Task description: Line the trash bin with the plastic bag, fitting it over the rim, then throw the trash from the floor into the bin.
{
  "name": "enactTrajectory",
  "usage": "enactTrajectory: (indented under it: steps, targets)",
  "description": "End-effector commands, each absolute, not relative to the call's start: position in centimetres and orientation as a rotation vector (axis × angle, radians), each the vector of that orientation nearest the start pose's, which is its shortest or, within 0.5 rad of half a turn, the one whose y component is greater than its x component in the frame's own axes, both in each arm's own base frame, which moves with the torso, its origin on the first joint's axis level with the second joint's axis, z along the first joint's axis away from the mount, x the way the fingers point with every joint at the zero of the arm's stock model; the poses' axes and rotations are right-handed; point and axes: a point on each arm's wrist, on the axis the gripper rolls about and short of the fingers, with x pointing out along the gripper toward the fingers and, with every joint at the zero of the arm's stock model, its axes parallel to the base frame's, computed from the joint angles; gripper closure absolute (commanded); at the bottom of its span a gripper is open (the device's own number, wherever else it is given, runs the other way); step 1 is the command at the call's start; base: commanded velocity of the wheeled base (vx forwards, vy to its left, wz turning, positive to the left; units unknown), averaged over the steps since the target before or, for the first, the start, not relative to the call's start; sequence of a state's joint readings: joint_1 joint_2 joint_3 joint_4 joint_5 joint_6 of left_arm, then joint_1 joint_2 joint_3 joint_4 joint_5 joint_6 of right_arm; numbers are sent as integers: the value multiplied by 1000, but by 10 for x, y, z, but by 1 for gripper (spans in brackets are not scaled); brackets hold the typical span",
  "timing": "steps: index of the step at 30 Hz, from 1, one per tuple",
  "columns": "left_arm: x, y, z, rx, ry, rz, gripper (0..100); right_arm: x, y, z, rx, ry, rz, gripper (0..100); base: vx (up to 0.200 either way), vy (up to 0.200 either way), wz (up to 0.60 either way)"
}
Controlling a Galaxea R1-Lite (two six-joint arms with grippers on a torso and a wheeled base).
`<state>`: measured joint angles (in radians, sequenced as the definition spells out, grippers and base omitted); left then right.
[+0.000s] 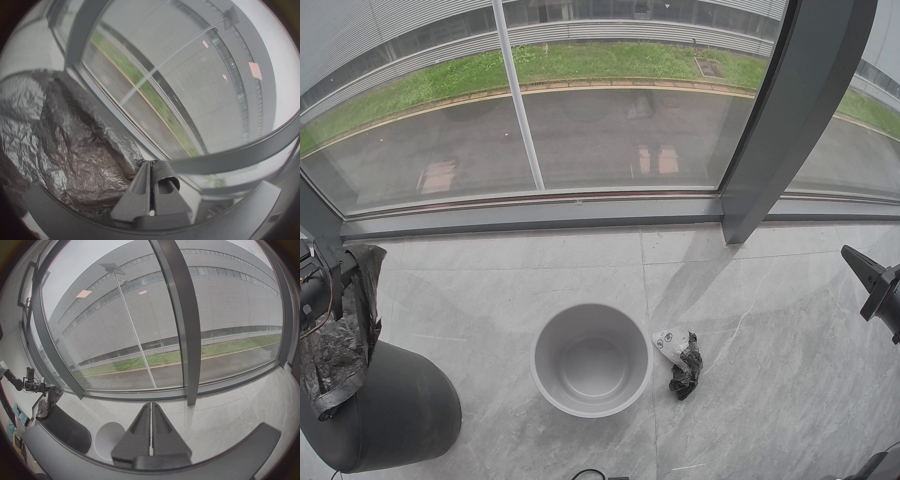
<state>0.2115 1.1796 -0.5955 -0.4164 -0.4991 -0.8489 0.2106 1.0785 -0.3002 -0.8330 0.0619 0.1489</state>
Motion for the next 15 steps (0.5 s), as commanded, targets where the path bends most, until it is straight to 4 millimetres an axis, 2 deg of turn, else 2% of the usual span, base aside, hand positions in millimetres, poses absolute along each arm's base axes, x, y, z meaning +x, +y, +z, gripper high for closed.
enactTrajectory:
  steps: [1,6,10,12,13,15]
  targets:
    - [149,-25,263,-998,449,-639,100,148,44,209,153,-25,345,100,0,0,0]
    - [142,-51,273,-952,443,-811,100,167,75,222,154,-4,413,100,0,0,0]
    - [146,-74,286,-941,386,-860,100,179,126,226,143,53,452,100,0,0,0]
    - [147,-79,293,-940,369,-880,100,181,146,225,134,65,474,100,0,0,0]
    - [147,-81,295,-940,367,-886,100,181,150,224,131,69,478,100,0,0,0]
    - [143,-88,307,-938,344,-935,100,183,176,221,113,87,484,100,0,0,0]
